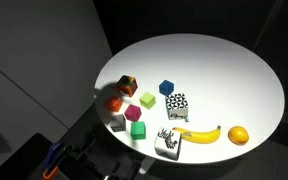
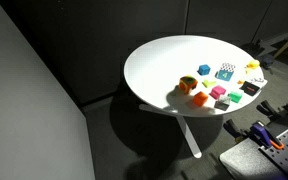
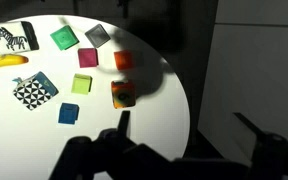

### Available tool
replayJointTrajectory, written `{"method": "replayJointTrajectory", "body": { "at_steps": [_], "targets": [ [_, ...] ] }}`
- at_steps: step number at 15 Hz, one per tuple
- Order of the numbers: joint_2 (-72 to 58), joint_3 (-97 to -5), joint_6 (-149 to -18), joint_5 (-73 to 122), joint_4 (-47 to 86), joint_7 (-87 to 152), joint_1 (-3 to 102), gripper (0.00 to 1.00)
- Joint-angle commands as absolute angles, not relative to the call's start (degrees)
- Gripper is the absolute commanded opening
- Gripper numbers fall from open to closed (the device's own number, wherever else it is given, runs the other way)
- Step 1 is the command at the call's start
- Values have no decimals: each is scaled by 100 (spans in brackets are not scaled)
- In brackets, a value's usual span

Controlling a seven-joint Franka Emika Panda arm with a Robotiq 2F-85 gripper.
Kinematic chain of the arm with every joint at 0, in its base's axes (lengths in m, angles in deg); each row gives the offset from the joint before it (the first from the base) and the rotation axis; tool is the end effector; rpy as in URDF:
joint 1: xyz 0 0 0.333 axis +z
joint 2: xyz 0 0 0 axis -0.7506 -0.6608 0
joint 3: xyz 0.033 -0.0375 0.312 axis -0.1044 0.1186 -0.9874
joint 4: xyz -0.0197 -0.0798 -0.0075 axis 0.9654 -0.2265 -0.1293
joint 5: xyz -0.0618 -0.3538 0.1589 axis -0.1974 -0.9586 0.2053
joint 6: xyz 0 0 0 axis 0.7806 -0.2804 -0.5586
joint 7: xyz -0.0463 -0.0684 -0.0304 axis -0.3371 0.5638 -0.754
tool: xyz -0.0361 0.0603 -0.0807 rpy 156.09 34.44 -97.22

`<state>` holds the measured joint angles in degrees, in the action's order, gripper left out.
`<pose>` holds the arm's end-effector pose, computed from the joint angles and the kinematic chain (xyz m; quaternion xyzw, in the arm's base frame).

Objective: Put the orange dice on top of the blue dice

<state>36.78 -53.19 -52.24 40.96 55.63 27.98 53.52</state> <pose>0.4104 0.0408 0.5603 -0.9921 -0.0014 -0.0178 0.1246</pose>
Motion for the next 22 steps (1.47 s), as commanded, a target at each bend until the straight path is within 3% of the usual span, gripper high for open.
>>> {"method": "replayJointTrajectory", "body": {
  "at_steps": [1,13,22],
  "targets": [
    [3673,-5399,-5205,4134,5550,2763,5249,100],
    [3144,-5787,-5627,3840,5396,3078,5223,100],
    [2059,-6088,-7097,3235,5450,3139,5298,100]
  ]
}}
